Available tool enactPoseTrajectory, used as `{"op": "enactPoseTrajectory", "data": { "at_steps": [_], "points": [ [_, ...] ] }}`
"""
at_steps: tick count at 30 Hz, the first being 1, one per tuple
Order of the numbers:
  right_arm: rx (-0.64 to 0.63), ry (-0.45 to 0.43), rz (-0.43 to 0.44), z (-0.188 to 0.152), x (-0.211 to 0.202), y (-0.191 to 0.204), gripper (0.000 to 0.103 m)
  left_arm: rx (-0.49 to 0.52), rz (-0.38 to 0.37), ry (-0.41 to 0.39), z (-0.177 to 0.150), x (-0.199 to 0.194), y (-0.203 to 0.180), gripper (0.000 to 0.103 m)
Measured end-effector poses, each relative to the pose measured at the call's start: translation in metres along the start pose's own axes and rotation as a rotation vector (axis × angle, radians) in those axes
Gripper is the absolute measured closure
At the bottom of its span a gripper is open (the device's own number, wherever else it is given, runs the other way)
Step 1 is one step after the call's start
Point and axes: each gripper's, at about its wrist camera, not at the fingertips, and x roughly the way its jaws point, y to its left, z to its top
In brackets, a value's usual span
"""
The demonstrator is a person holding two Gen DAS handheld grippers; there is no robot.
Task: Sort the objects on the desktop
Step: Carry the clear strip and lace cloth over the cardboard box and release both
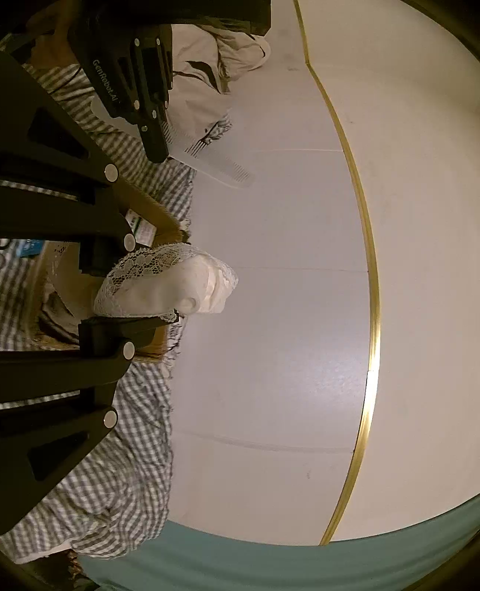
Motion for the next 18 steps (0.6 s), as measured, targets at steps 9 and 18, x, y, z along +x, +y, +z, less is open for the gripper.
{"op": "enactPoseTrajectory", "data": {
  "at_steps": [9, 18],
  "points": [
    [-0.015, 0.008, 0.047, 0.008, 0.04, 0.005, 0.089, -0.034, 0.03, 0.029, 0.005, 0.041, 0.014, 0.1],
    [0.009, 0.109, 0.061, -0.006, 0.093, -0.008, 0.089, -0.049, 0.046, 0.102, -0.004, 0.091, 0.021, 0.1]
  ]
}}
